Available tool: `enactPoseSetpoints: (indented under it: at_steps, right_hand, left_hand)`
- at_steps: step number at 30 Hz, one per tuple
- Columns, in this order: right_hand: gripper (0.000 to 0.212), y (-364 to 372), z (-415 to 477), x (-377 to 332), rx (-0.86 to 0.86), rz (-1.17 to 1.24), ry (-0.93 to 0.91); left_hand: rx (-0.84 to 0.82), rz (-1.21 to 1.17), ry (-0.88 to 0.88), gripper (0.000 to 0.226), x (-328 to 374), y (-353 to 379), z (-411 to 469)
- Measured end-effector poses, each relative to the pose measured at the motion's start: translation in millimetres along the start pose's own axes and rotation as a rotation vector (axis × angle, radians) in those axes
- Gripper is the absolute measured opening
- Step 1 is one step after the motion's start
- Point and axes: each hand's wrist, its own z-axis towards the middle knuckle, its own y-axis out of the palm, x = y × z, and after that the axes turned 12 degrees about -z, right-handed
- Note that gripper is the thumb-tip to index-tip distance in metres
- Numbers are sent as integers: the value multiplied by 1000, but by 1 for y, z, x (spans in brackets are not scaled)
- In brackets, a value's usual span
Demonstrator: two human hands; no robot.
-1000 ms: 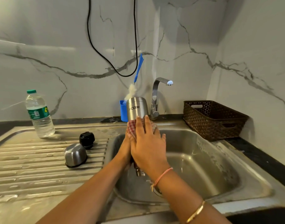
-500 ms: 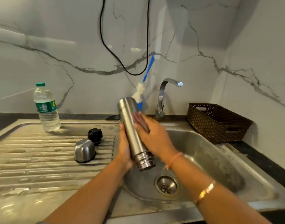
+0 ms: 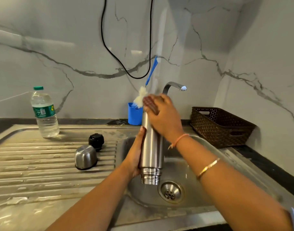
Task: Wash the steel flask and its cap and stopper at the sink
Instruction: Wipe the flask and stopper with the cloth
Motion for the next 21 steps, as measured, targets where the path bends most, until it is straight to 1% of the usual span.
enactPoseSetpoints:
  at_steps: [2,3,4,5,6,9,11,13,15,17,19,21]
  right_hand:
    - [40,-6,16,5,-20,360,166]
    - [38,-8,18,5,-52,560,249]
    - [37,-7,17,6,-84,704,310]
    - [39,-3,10,6,-104,782,335]
    - [39,3,0,5,-122,794,333]
    - [41,23,-43,-5,-225,648,287]
    - [50,28,-65,-7,-219,445,218]
    - [58,24,-75,-5,-212,233,130]
    - [61,16,-79,-4,-230,61,76]
    - [62,12,-83,-2,-238,-104,25]
    - [62,13,-89,-6,-268,-258,-27]
    - [61,16,-97,-11,-295,-332,-57]
  left_hand:
    - [-28,-40,15,71,1,-2,1]
    - [-47,-74,9,67,2,-2,0]
    - [-59,-108,-2,62,4,-2,-2]
    - [-61,-147,-12,60,4,-1,-2]
    - [-57,-179,-14,61,5,-3,-1]
    - [-23,-318,15,66,7,-10,2]
    - [20,-326,0,66,7,-18,5]
    - [54,-241,-42,67,8,-20,5]
    - [78,-138,-83,68,6,-20,6]
    - [90,-49,-95,59,3,-15,4]
    - [89,-1,-67,46,-3,-13,3]
    - [75,10,-54,43,-7,-11,1]
